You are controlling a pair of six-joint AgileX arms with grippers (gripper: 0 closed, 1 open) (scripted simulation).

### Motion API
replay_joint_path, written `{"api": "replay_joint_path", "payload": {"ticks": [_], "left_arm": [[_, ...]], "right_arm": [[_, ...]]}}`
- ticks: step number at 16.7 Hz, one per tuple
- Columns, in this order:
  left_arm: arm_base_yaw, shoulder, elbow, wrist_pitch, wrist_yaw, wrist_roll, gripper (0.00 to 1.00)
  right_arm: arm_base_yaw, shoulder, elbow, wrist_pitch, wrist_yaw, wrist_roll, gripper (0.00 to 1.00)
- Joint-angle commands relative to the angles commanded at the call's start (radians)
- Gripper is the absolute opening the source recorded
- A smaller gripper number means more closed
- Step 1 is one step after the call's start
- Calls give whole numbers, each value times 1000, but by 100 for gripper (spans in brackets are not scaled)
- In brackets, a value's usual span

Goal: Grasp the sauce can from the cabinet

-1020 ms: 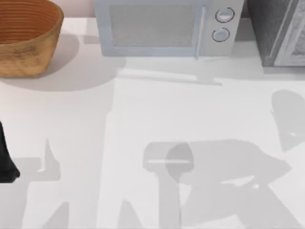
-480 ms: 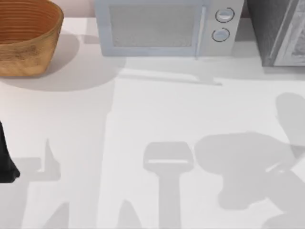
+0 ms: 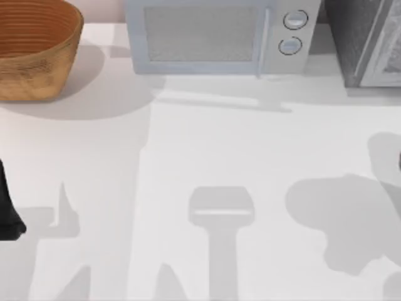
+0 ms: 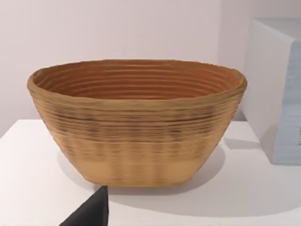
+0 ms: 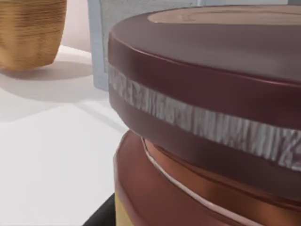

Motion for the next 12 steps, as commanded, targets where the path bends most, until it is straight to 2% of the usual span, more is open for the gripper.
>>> {"api": "replay_joint_path", "payload": {"ticks": [7,12], "left_arm": [[0,0,0,0,0,0,100],[0,0,0,0,0,0,100]], "right_arm": [[8,1,-1,-1,4,1,0],[120,100,71,14,114,-7,0]]}}
